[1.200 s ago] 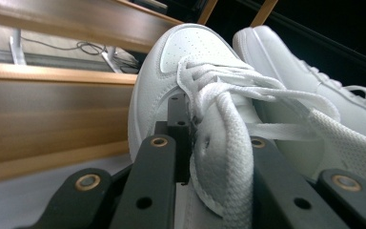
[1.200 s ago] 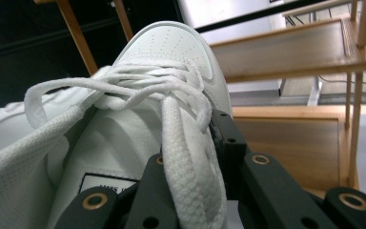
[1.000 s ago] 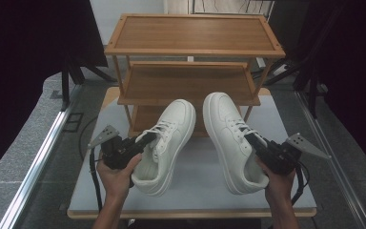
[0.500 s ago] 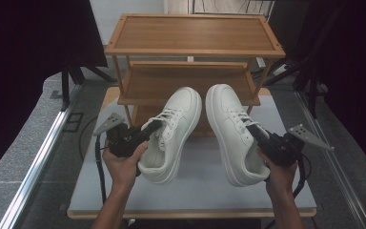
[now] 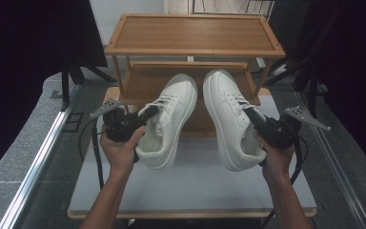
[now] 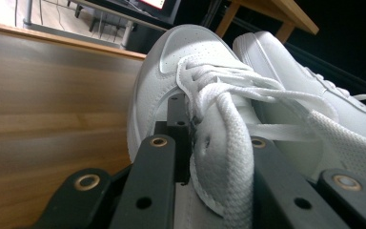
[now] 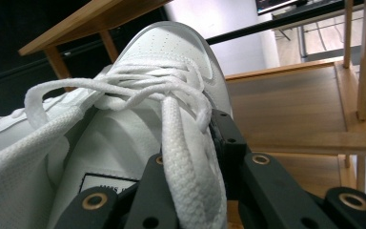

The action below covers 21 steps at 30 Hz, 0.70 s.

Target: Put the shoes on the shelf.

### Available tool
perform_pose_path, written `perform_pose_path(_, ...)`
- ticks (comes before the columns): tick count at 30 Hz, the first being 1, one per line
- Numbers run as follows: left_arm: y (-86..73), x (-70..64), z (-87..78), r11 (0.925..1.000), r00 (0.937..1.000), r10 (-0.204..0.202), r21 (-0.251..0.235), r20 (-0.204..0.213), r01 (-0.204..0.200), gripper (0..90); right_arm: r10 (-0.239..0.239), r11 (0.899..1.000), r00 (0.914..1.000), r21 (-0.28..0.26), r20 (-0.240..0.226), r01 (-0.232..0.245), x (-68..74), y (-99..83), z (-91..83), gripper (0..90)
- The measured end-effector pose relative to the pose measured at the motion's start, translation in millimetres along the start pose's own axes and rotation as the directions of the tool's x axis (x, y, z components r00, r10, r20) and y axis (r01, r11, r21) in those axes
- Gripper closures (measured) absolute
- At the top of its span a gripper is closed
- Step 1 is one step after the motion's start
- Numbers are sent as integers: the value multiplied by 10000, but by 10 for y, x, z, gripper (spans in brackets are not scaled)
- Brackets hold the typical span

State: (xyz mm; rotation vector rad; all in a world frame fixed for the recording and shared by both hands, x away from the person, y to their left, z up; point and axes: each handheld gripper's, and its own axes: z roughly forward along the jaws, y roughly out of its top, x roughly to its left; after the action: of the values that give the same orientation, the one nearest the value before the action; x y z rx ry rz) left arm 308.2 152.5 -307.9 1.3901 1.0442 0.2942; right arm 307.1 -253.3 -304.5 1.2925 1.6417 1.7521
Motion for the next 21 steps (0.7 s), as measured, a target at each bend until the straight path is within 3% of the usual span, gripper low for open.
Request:
perform_pose_path(7,93,91,120,9993,9991,-359,-61,-227,357,814,104,9999,9989,122,461,-110,-32,105,180,820)
perform_pose_path(21,296,199,405,9982,9963,-595,72,-626,601,813,-58,9994,9930,343,1178,18,-27,310,515,822)
